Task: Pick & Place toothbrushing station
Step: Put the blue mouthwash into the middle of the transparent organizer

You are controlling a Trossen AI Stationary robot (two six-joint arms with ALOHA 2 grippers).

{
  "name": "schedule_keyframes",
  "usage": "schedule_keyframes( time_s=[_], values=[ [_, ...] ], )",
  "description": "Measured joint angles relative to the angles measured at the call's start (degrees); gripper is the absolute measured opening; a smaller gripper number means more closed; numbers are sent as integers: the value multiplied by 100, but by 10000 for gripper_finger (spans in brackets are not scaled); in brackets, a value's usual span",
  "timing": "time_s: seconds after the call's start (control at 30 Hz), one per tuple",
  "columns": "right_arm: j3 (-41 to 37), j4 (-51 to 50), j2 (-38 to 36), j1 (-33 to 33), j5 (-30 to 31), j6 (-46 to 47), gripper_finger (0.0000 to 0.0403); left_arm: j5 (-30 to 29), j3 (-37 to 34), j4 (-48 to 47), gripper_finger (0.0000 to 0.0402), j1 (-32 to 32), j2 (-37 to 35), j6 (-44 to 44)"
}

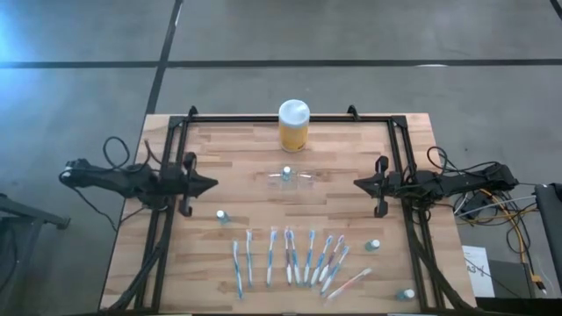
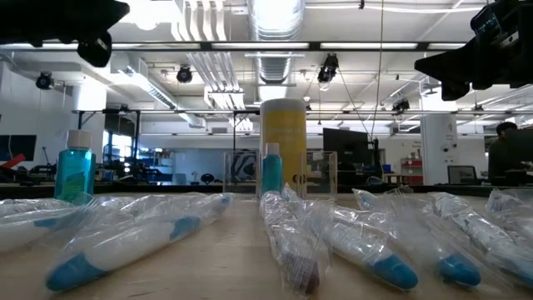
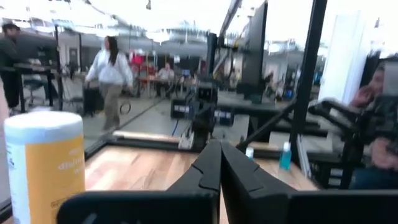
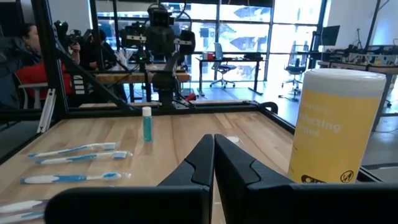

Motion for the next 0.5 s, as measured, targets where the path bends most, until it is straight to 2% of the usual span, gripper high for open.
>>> schedule_keyframes(
  time_s=[0.37,0.5],
  values=[
    [0,-2,0,0,0,-5,8,-20,-697,-19,2,0,-888,11],
    [0,-2,-2,0,0,-44,8,-303,-952,-8,3,2,-1088,32]
  ],
)
